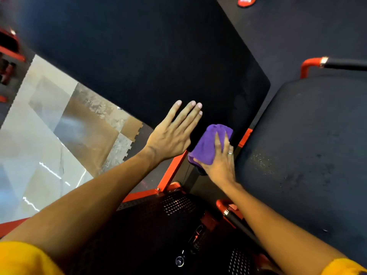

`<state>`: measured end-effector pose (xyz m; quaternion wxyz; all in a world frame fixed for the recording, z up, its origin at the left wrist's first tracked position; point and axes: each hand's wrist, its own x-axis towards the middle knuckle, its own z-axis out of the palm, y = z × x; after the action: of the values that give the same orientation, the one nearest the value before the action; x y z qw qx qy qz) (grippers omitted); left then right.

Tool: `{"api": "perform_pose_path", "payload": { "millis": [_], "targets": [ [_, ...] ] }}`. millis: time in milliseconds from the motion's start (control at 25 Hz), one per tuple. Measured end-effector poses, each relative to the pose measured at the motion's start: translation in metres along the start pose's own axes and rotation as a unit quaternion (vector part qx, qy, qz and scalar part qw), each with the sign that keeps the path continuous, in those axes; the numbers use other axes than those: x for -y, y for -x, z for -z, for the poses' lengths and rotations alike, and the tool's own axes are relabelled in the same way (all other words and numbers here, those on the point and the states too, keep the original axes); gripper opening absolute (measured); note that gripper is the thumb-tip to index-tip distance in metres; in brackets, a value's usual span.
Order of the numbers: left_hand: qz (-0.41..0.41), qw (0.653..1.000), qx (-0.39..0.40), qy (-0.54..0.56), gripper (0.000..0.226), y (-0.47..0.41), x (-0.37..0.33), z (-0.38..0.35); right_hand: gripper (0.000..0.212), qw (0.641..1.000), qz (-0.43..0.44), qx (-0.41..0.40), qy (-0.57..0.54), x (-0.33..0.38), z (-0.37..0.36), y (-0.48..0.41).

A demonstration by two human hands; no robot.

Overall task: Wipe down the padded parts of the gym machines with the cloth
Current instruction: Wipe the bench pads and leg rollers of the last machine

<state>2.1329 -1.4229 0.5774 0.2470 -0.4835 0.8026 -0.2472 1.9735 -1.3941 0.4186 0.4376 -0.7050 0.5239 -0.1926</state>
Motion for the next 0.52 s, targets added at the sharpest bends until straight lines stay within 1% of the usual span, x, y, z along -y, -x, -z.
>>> {"api": "perform_pose_path", "payload": {
  "millis": [40, 80, 120, 160, 240, 280, 360, 440, 520],
  "targets": [
    [0.003, 1.000, -0.012, -0.004, 0.064, -0.001, 0.000, -0.002, 0.127, 0.998, -0.040, 0.026, -0.029, -0.016, 0.002, -0.002],
    [0.006, 1.000, -0.022, -0.001, 0.065, -0.001, 0.001, -0.004, 0.123, 0.992, -0.085, 0.047, -0.082, -0.029, 0.004, -0.005],
    [0.007, 1.000, -0.026, 0.004, 0.066, -0.001, 0.000, -0.004, 0.115, 0.982, -0.116, 0.051, -0.142, -0.039, 0.005, -0.011],
    [0.007, 1.000, -0.029, 0.004, 0.067, 0.000, 0.000, -0.004, 0.104, 0.970, -0.135, 0.035, -0.201, -0.042, 0.008, -0.019],
    [0.012, 0.999, -0.033, 0.000, 0.067, 0.000, -0.001, -0.004, 0.088, 0.947, -0.170, -0.028, -0.270, -0.032, 0.023, -0.044],
    [0.013, 0.999, -0.035, -0.001, 0.067, 0.000, -0.001, -0.005, 0.083, 0.943, -0.184, -0.048, -0.274, -0.019, 0.032, -0.057],
    [0.009, 0.999, -0.043, -0.008, 0.067, -0.001, -0.002, -0.006, 0.079, 0.945, -0.193, -0.052, -0.260, 0.012, 0.044, -0.072],
    [0.015, 0.999, -0.046, -0.012, 0.067, -0.001, -0.003, -0.009, 0.082, 0.960, -0.155, -0.036, -0.229, 0.034, 0.038, -0.055],
    [0.020, 0.999, -0.046, -0.017, 0.067, 0.000, -0.004, -0.008, 0.087, 0.978, -0.110, -0.010, -0.179, 0.035, 0.014, -0.011]
  ]
}}
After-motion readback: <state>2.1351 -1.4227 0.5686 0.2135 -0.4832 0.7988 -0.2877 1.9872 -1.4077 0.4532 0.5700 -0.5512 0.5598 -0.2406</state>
